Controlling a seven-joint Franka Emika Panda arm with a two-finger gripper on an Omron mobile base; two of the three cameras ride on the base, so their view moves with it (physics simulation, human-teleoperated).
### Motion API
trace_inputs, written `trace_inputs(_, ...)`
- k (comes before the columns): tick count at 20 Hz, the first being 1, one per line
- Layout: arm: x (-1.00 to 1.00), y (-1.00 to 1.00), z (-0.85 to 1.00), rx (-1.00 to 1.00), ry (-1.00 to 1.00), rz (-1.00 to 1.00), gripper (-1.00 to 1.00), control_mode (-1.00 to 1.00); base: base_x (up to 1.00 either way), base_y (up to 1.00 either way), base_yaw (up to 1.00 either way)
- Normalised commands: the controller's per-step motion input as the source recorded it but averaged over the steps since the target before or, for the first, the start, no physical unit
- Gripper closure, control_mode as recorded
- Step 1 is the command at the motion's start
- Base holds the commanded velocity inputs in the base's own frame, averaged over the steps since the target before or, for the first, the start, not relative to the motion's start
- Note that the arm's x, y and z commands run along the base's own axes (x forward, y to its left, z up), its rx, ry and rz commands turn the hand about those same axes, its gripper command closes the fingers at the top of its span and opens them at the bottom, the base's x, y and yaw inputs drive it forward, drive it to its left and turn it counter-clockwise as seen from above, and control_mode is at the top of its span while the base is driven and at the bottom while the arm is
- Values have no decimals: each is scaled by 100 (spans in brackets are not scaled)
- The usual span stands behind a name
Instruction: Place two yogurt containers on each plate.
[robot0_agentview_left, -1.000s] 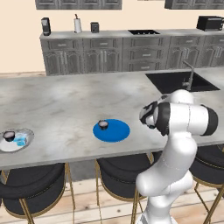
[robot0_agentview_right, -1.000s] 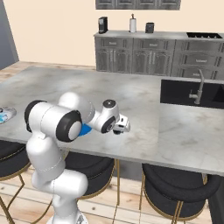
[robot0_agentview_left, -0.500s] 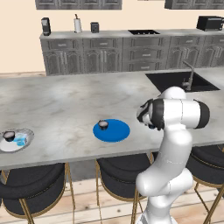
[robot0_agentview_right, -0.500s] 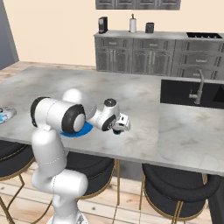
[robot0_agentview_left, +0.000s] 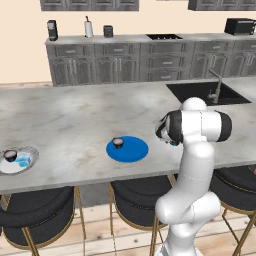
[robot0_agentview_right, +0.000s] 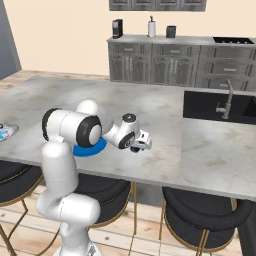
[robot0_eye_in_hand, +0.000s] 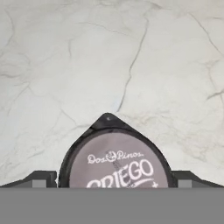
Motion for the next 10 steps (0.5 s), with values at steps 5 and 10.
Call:
trace_inputs(5,4,0,-9,0,0,0,100,-100,0,0,0)
trace_inputs(10,-8,3,-2,1,-2,0,100,-100,0,0,0)
